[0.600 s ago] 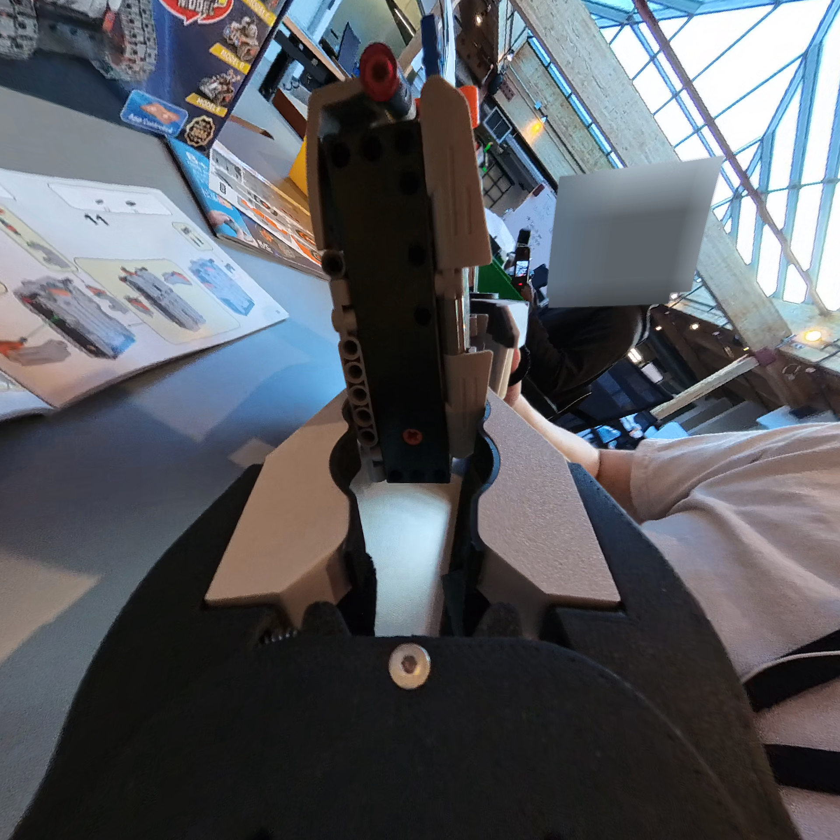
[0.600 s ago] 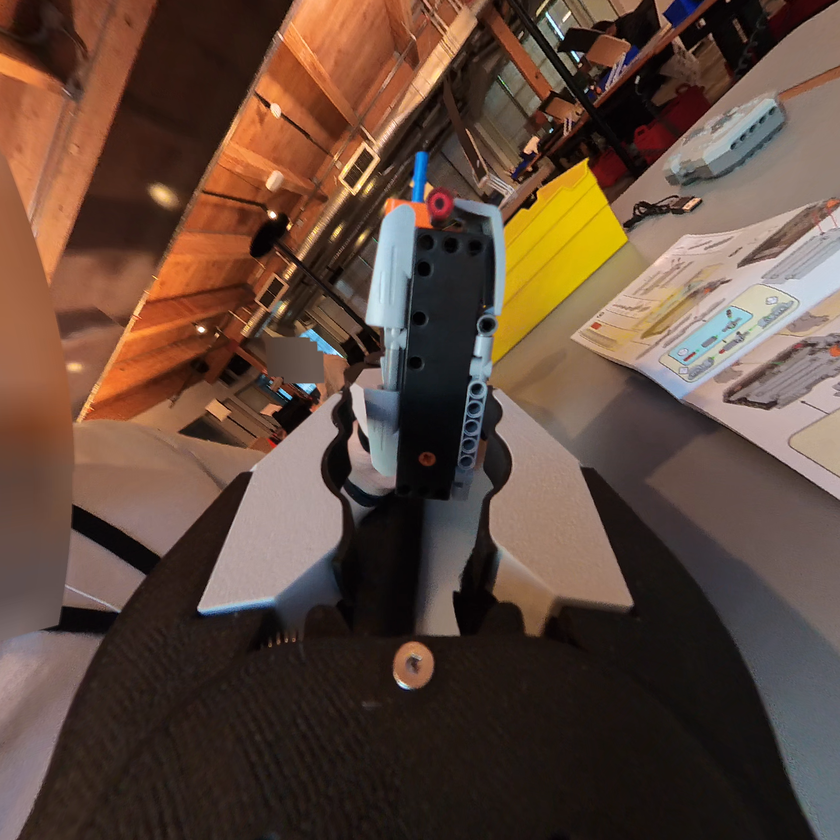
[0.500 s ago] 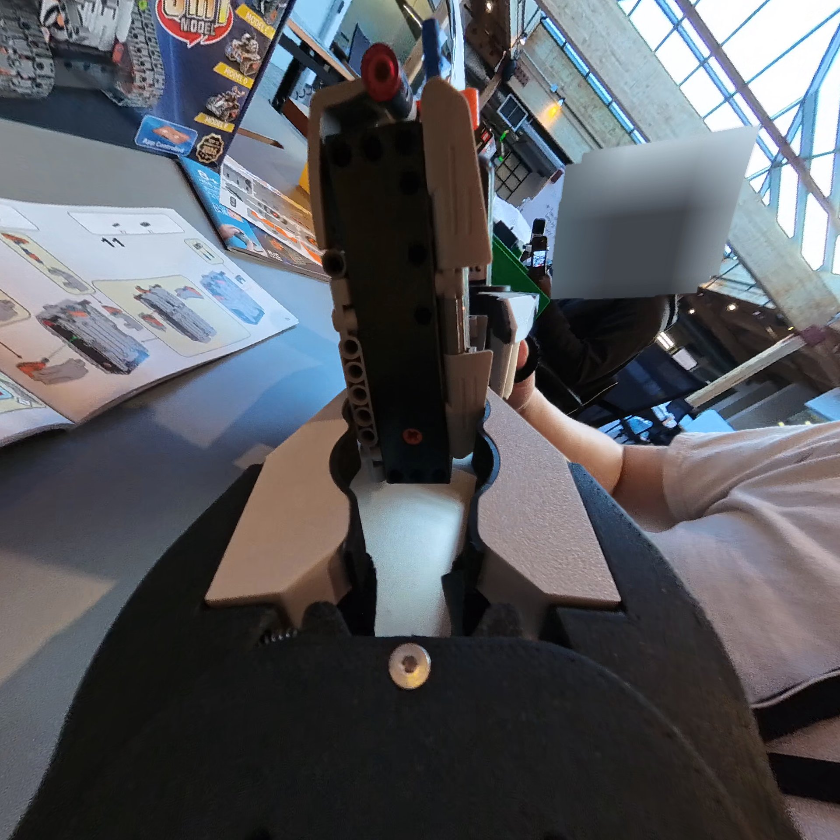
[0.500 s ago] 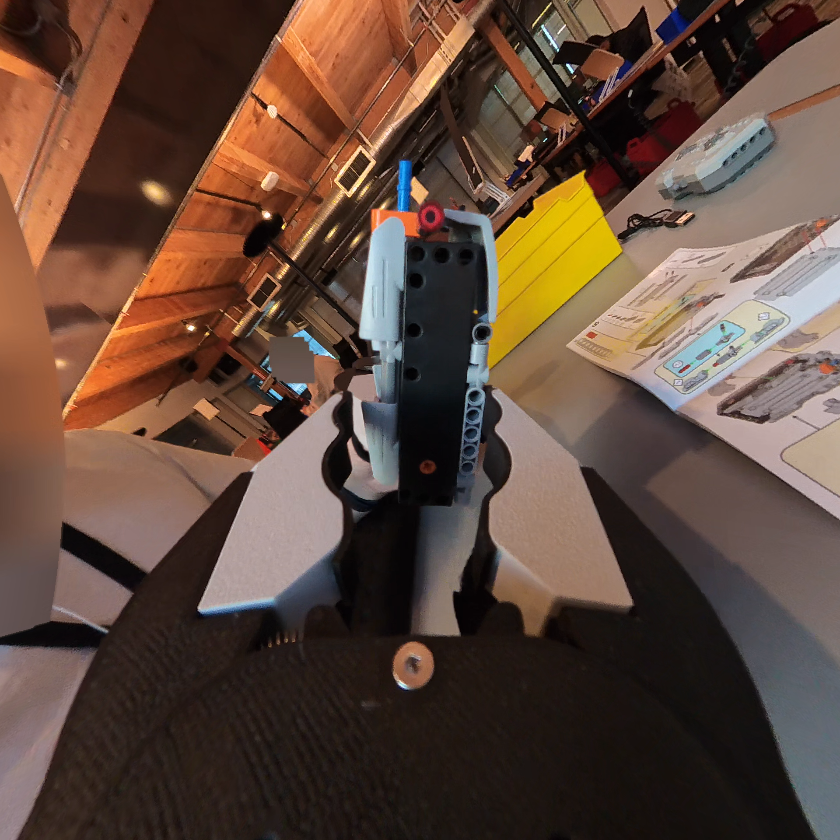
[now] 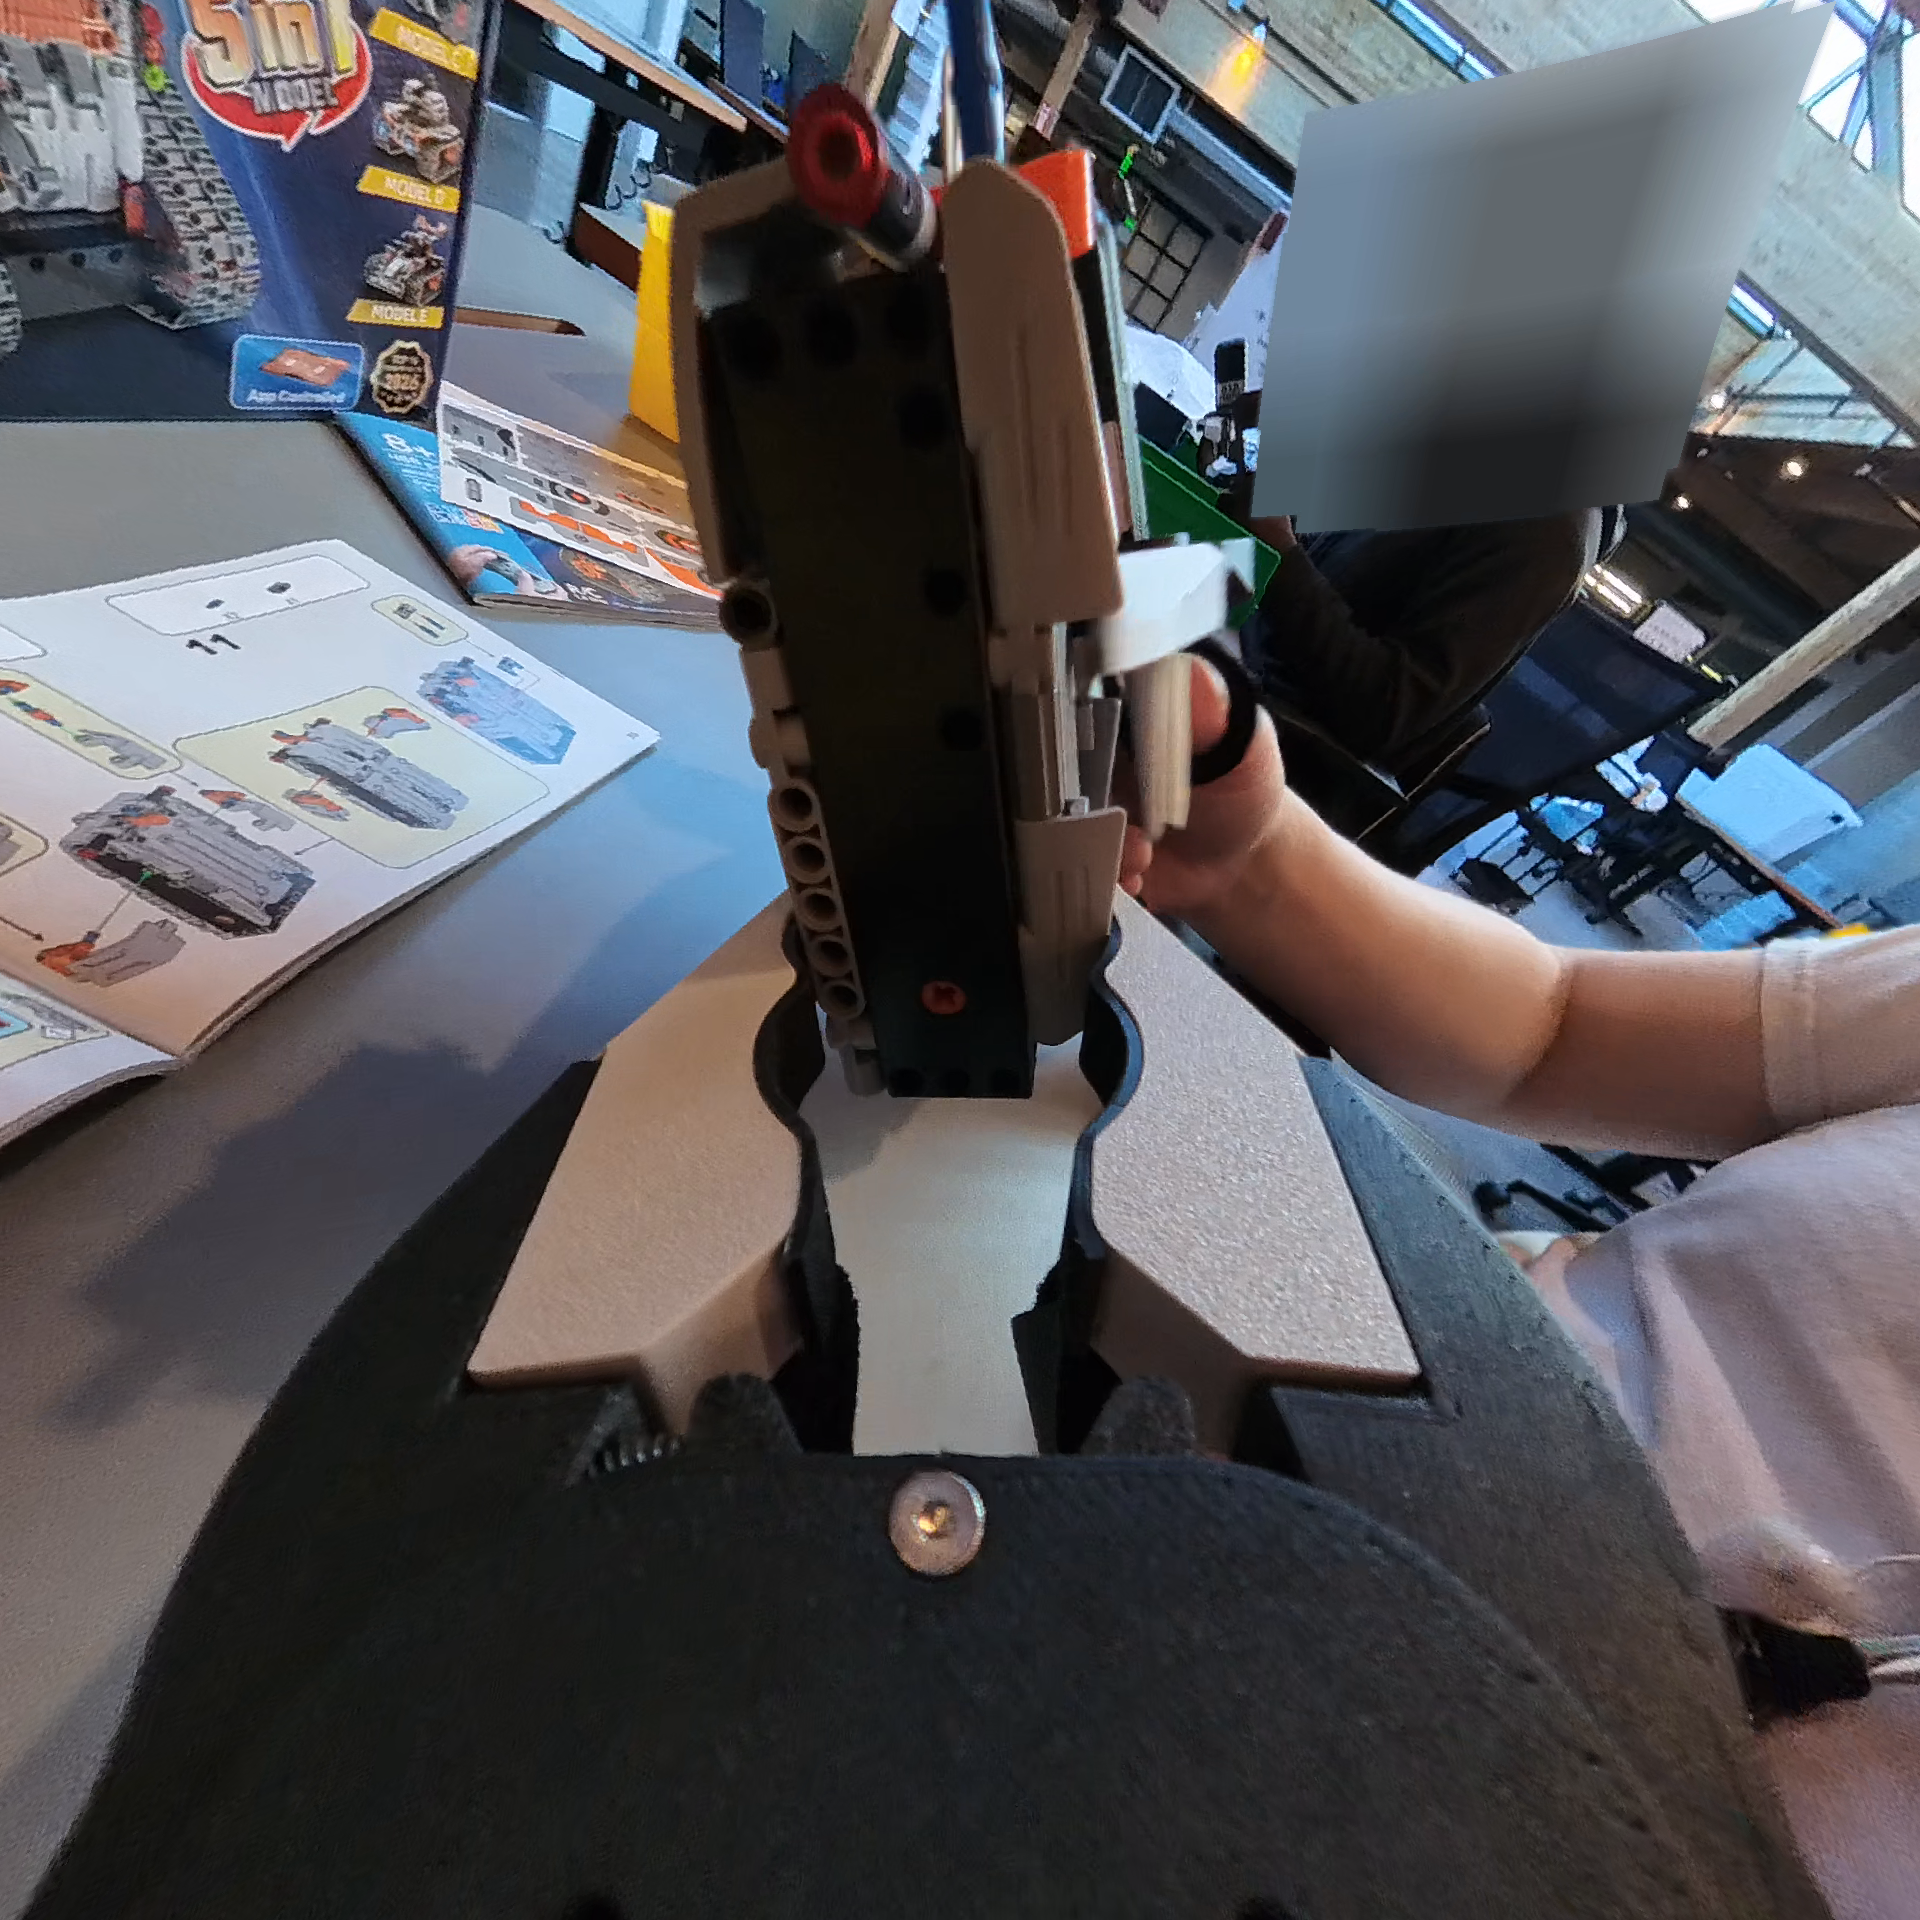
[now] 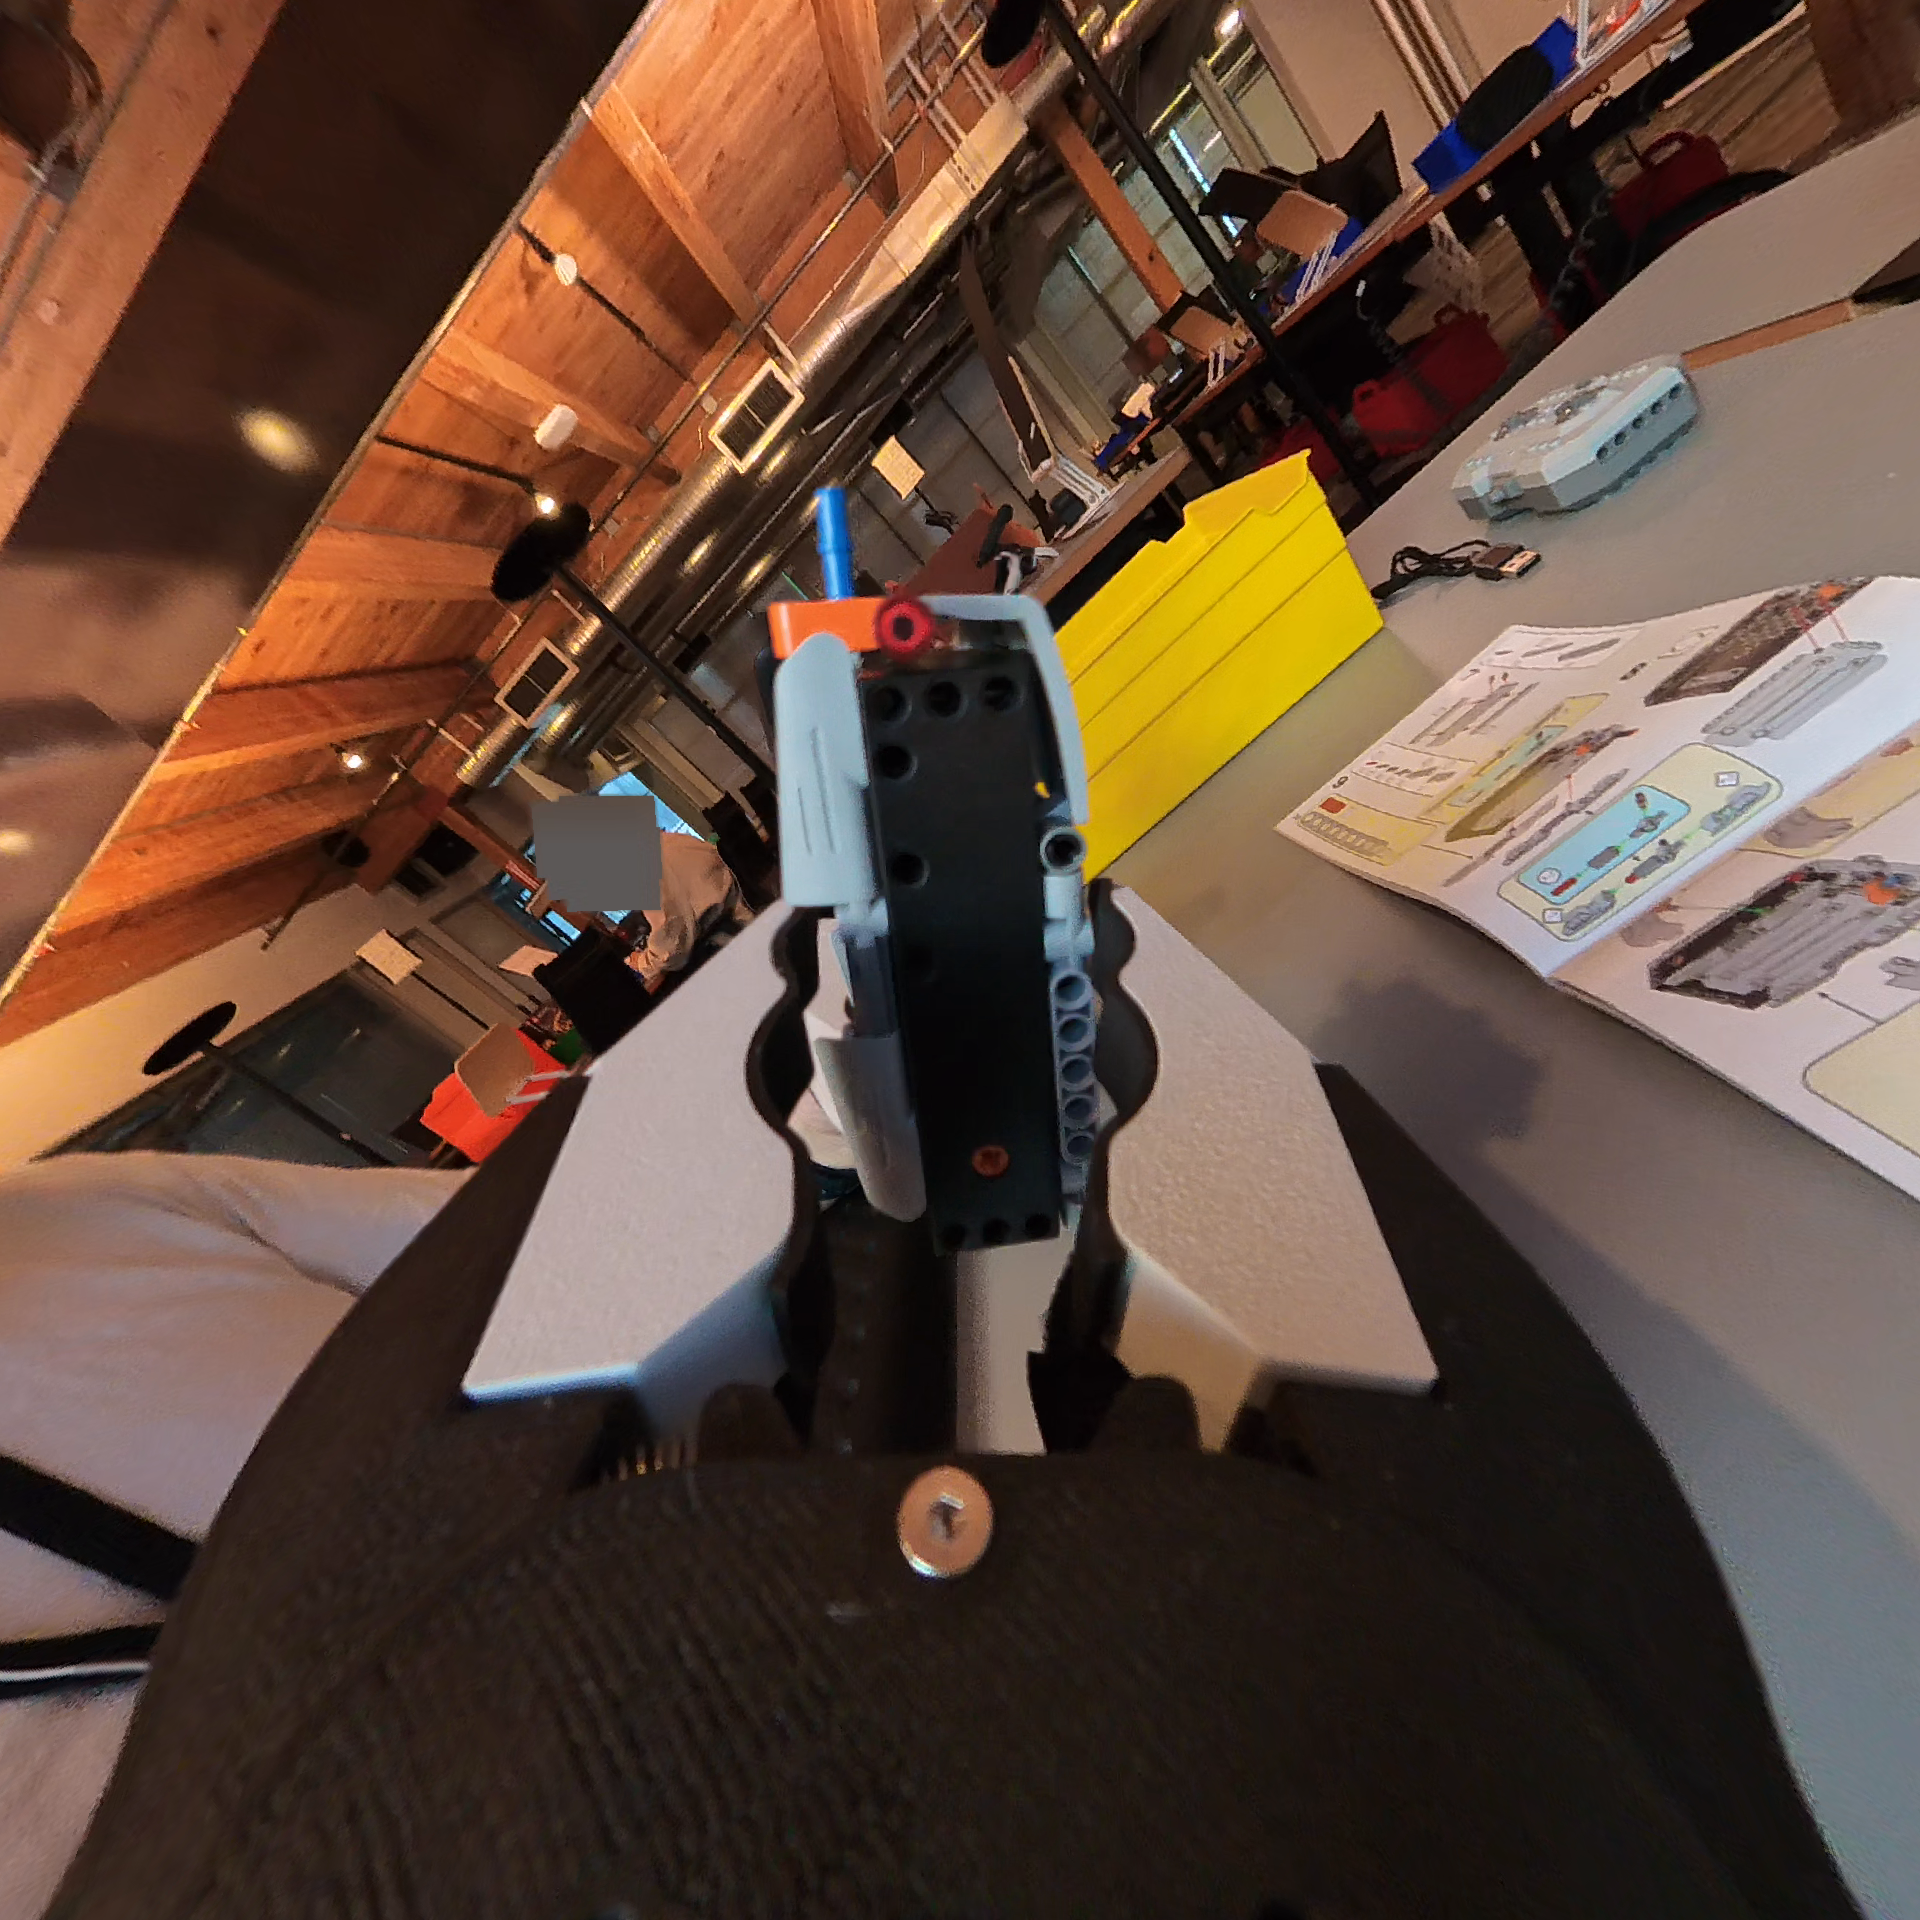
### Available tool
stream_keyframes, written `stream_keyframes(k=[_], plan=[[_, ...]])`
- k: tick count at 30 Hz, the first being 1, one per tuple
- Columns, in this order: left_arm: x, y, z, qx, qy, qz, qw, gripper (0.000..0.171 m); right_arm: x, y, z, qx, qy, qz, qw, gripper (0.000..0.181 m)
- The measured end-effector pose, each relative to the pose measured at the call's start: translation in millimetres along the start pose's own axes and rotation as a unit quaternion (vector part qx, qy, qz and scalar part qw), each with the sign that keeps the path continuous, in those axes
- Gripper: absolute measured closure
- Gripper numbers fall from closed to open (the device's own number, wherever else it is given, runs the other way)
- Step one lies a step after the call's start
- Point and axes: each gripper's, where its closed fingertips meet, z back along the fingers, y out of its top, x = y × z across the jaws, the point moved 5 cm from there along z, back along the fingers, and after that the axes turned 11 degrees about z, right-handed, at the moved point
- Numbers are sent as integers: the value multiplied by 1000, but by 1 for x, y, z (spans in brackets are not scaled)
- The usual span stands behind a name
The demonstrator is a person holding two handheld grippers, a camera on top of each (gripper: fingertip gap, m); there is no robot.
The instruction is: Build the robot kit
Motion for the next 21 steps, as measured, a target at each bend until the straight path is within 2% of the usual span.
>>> stream_keyframes(k=[1,5,7,9,11,13,15,16,19,21], plan=[[1,-2,-1,-5,-3,-1,1000,126,1,-2,1,-3,-5,7,1000,137],[-2,-8,-5,-14,-2,13,1000,122,2,-5,4,-11,-23,14,1000,137],[-1,-6,0,4,8,27,1000,106,7,-8,5,8,-38,-2,999,137],[-2,-3,13,45,55,17,997,108,12,-12,8,33,-48,-31,998,137],[6,4,25,104,93,-16,990,108,16,-14,12,54,-69,-32,996,137],[21,13,28,144,114,-65,981,105,15,-14,13,55,-85,6,995,137],[30,22,26,148,157,-121,969,89,8,-10,12,54,-83,50,994,137],[34,25,24,146,172,-152,962,86,4,-8,11,58,-76,59,994,137],[46,31,21,157,198,-212,944,93,0,-8,12,74,-66,54,994,137],[51,31,16,156,189,-222,944,94,0,-10,13,71,-66,51,994,137]])
